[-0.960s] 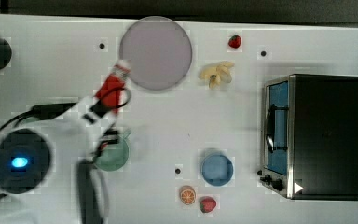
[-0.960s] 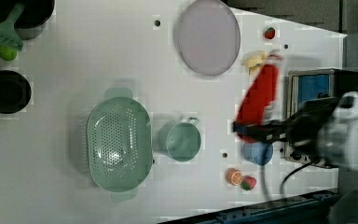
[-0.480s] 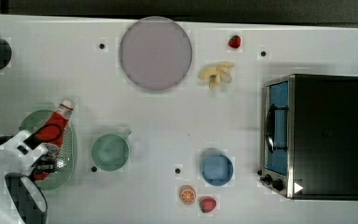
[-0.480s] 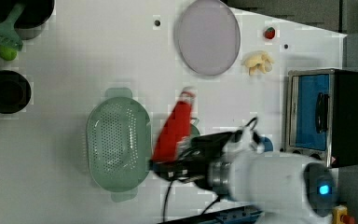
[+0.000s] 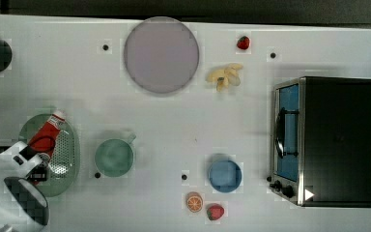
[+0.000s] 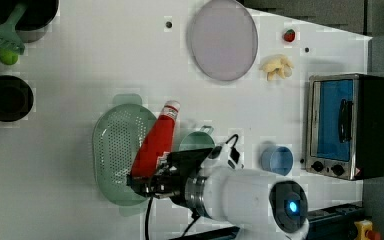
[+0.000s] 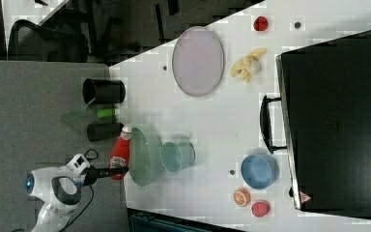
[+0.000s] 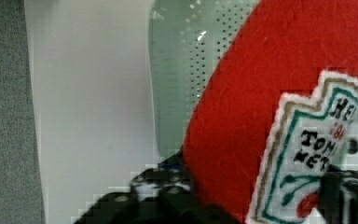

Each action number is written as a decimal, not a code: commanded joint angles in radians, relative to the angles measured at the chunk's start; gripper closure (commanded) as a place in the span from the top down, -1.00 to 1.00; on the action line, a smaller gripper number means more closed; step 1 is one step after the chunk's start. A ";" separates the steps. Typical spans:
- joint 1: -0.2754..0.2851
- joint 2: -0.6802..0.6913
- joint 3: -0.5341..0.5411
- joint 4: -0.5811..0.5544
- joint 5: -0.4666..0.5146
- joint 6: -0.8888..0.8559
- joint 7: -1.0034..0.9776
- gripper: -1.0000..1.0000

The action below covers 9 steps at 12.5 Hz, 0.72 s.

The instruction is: Pick Ketchup from the table and place it in strainer.

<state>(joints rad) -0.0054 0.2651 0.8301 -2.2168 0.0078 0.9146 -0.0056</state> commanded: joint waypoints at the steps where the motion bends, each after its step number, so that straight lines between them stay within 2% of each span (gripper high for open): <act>1: -0.018 0.076 -0.028 0.009 -0.012 0.053 0.083 0.78; 2: -0.015 0.105 -0.029 0.009 -0.015 0.064 0.084 0.98; 6: -0.024 0.083 -0.029 0.013 -0.013 0.086 0.100 1.00; 9: -0.081 -0.023 -0.029 0.014 0.007 0.065 0.106 1.00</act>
<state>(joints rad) -0.0568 0.2998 0.7915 -2.2363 -0.0006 0.9658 0.0396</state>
